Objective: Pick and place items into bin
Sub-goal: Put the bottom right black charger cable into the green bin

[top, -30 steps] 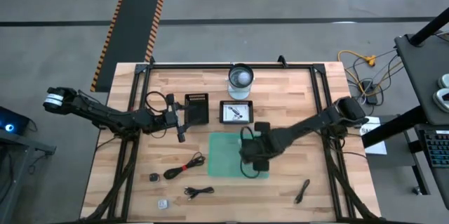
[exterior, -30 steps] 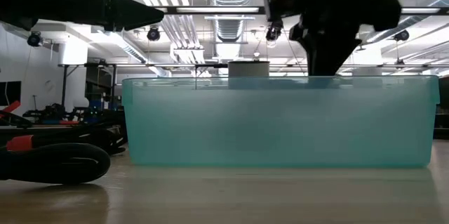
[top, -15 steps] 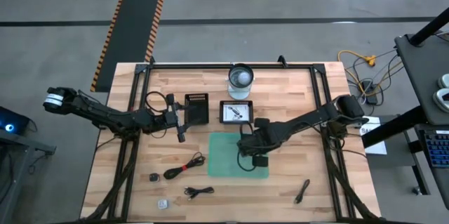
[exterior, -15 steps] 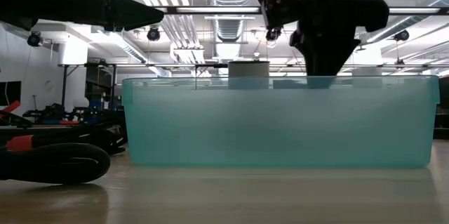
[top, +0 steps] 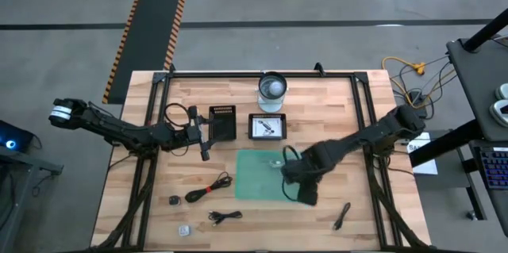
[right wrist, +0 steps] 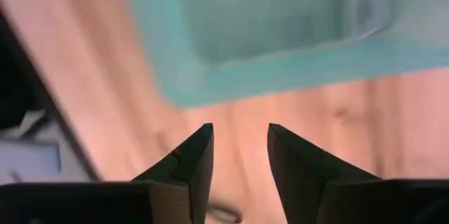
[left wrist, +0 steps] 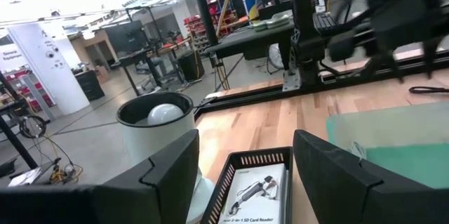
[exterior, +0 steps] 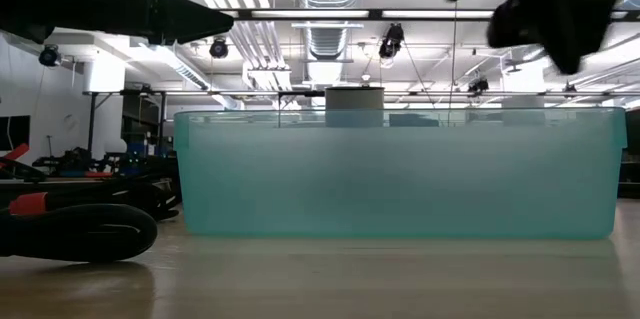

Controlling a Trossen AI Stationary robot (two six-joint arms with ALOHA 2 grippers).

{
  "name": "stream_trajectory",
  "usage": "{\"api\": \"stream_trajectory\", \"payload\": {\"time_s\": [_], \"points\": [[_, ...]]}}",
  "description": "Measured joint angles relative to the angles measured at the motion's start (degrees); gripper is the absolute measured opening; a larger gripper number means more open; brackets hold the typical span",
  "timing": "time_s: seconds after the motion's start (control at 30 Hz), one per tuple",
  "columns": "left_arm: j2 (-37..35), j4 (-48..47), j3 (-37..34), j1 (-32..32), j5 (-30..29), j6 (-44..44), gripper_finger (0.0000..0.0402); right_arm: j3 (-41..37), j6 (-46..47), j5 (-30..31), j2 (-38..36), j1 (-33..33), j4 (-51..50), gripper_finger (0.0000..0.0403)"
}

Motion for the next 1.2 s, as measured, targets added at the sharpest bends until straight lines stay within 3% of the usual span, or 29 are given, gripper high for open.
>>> {"api": "stream_trajectory", "payload": {"time_s": [0.27,0.73,0.93,1.2], "points": [[0.0,0.0,0.0,0.0,0.0,-0.2,0.0215,-0.4,-1.8,-1.4,0.5,12.1,0.0,0.0130],[0.8,-2.6,0.0,0.0,0.0,-2.3,0.0215,-4.5,18.8,-0.5,0.5,30.3,6.3,0.0110],[3.3,-1.5,0.0,0.0,0.0,-2.3,0.0215,-8.8,22.3,1.8,0.5,34.1,11.6,0.0104],[6.4,3.4,0.1,0.0,0.0,-1.4,0.0215,-13.8,16.6,9.2,0.5,33.9,12.3,0.0122]]}}
